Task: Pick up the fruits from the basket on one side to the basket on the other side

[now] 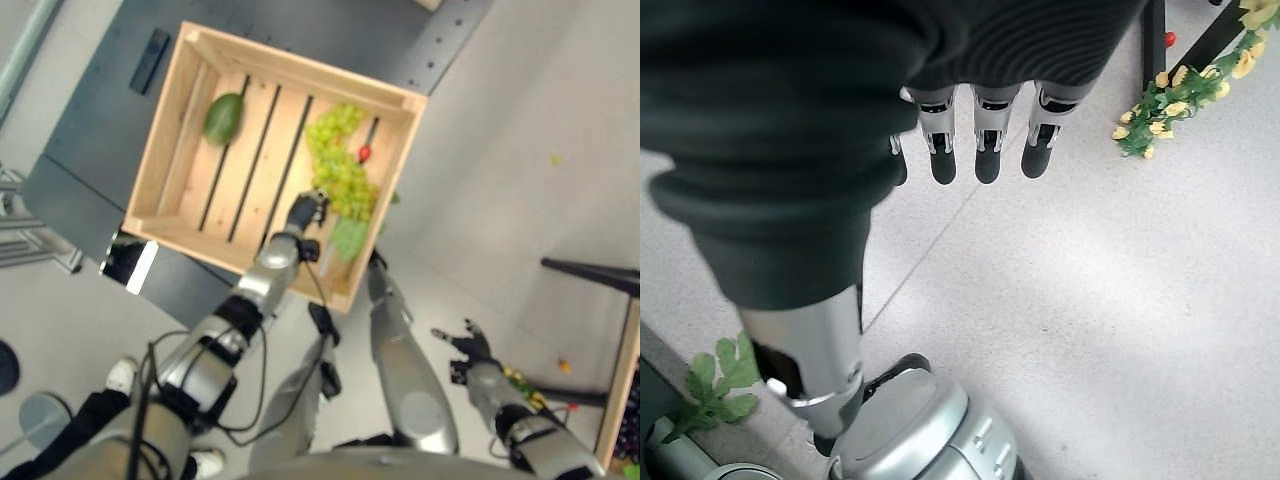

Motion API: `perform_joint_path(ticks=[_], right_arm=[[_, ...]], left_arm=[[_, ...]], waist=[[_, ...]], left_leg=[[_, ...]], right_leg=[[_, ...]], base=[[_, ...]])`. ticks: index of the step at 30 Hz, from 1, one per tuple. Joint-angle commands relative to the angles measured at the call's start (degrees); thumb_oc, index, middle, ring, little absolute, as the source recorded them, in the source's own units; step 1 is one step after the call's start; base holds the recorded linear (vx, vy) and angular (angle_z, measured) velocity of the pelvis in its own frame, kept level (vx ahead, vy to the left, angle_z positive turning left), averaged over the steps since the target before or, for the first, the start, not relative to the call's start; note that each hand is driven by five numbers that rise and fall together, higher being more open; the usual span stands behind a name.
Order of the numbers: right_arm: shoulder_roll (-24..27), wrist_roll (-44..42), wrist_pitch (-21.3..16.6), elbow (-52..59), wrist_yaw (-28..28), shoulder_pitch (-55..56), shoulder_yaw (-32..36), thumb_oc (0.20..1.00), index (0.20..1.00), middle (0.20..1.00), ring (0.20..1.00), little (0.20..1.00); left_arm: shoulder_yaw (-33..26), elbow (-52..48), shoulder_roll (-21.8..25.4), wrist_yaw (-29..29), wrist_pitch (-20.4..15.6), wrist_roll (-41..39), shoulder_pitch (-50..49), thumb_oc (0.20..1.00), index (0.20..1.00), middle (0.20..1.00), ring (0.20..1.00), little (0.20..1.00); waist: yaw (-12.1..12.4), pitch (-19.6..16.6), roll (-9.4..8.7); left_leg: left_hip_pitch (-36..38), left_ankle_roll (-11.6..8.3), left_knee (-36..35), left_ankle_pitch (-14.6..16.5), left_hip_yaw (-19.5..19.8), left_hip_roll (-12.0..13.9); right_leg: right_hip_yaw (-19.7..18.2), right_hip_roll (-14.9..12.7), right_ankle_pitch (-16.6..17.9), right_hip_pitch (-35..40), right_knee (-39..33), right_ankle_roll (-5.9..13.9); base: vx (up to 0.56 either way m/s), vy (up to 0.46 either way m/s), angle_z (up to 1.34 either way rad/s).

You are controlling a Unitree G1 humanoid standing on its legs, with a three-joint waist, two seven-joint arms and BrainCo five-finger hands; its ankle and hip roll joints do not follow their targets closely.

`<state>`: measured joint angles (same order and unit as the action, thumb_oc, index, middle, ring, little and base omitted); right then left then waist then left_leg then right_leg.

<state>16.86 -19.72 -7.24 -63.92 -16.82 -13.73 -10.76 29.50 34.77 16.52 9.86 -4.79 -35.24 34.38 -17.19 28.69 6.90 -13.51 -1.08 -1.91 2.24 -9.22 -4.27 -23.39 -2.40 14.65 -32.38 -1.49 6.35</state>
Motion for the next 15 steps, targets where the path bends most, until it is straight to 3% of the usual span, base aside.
perform_joint_path(ticks=[1,11,12,13,15], right_arm=[[1.44,-1.24,-0.95,0.26,-0.44,6.03,1.12,1.000,1.000,1.000,1.000,1.000],[1.86,-0.67,-0.95,-0.25,0.19,6.75,2.62,1.000,1.000,1.000,1.000,1.000],[1.80,-0.63,-0.93,-0.29,0.29,6.72,2.58,1.000,1.000,1.000,1.000,1.000],[1.82,-0.46,-0.90,-0.38,0.32,6.61,2.47,1.000,1.000,1.000,1.000,1.000],[1.86,-0.41,-0.92,-0.56,0.29,6.50,2.36,1.000,1.000,1.000,1.000,1.000]], left_arm=[[-2.64,-4.92,2.88,-1.06,-2.83,-1.90,-3.07,0.200,0.200,0.200,0.200,0.200],[-5.21,-9.37,6.78,-2.09,-2.60,-0.63,-9.80,0.200,0.200,0.200,0.200,0.200],[-5.14,-9.04,6.85,-1.98,-2.45,0.04,-9.56,0.918,0.918,0.918,0.918,0.918],[-5.14,-8.72,6.90,-1.99,-2.28,1.05,-9.25,1.000,1.000,1.000,1.000,1.000],[-5.07,-7.63,6.08,-1.10,-2.24,2.13,-7.94,1.000,1.000,1.000,1.000,1.000]], waist=[[0.24,-0.56,-0.51],[1.14,-0.82,-0.59],[1.12,-0.85,-0.64],[1.02,-0.98,-0.87],[1.05,-0.92,-0.86]], left_leg=[[-6.88,-2.48,9.78,2.45,2.24,0.55],[-7.40,-2.36,10.19,2.67,2.68,0.48],[-7.42,-2.34,10.23,2.71,2.69,0.50],[-7.71,-2.41,10.19,2.35,2.65,0.36],[-7.69,-2.33,10.43,2.73,2.64,0.54]], right_leg=[[1.45,2.07,-5.10,4.55,-1.77,0.54],[1.84,2.02,-5.26,4.29,-1.71,0.47],[1.85,1.98,-5.24,4.30,-1.70,0.46],[1.80,1.87,-5.02,4.01,-1.72,0.45],[1.92,1.98,-5.25,4.18,-1.64,0.48]], base=[[-0.01,-0.006,0.07],[0.00,-0.001,0.00],[0.00,0.000,0.00],[0.00,0.000,0.00],[0.00,0.000,0.00]])
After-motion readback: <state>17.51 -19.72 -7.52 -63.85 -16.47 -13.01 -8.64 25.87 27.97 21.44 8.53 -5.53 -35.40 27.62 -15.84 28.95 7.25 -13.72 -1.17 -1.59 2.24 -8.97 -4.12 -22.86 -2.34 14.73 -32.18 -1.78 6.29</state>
